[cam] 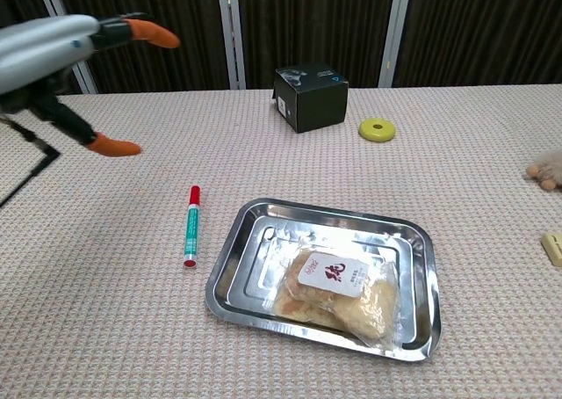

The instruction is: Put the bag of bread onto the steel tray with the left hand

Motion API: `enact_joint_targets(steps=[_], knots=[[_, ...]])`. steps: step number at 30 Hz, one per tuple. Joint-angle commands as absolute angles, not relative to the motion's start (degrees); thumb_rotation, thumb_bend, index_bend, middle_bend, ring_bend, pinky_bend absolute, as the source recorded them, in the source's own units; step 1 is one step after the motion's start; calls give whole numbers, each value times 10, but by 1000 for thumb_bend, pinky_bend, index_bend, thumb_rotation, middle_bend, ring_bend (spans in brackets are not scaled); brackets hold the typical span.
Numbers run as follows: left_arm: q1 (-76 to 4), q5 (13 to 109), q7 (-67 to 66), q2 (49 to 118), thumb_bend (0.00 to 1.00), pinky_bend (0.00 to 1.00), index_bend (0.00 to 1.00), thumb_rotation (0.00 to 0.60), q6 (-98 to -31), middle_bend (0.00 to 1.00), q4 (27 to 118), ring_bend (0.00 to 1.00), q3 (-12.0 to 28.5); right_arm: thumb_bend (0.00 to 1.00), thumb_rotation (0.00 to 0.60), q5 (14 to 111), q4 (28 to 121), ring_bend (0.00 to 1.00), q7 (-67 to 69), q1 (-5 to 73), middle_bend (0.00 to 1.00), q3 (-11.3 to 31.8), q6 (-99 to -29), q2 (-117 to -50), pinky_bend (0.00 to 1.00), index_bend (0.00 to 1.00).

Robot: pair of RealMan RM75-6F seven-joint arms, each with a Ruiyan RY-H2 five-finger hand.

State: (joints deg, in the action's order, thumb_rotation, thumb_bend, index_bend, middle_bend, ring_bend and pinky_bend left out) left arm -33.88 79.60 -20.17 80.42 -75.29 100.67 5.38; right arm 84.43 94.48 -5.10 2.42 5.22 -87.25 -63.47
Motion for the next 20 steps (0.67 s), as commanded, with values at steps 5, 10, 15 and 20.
enact_joint_targets(steps=[5,10,15,20], knots=[[-233,857,-147,725,45,0,154,600,-855,29,1015,0,-21,24,600,841,935,50,-41,30,182,54,-863,-639,156,182],[-162,881,-120,701,44,0,167,600,-929,37,999,0,-54,23,600,845,930,49,-35,33,182,56,-864,-640,156,183],[-122,882,-99,688,43,0,171,600,-953,40,990,0,-64,22,600,846,927,50,-32,33,183,55,-865,-641,156,182],[-103,880,-97,687,44,0,186,600,-950,39,976,0,-64,22,600,848,928,49,-32,32,182,54,-867,-642,156,182]])
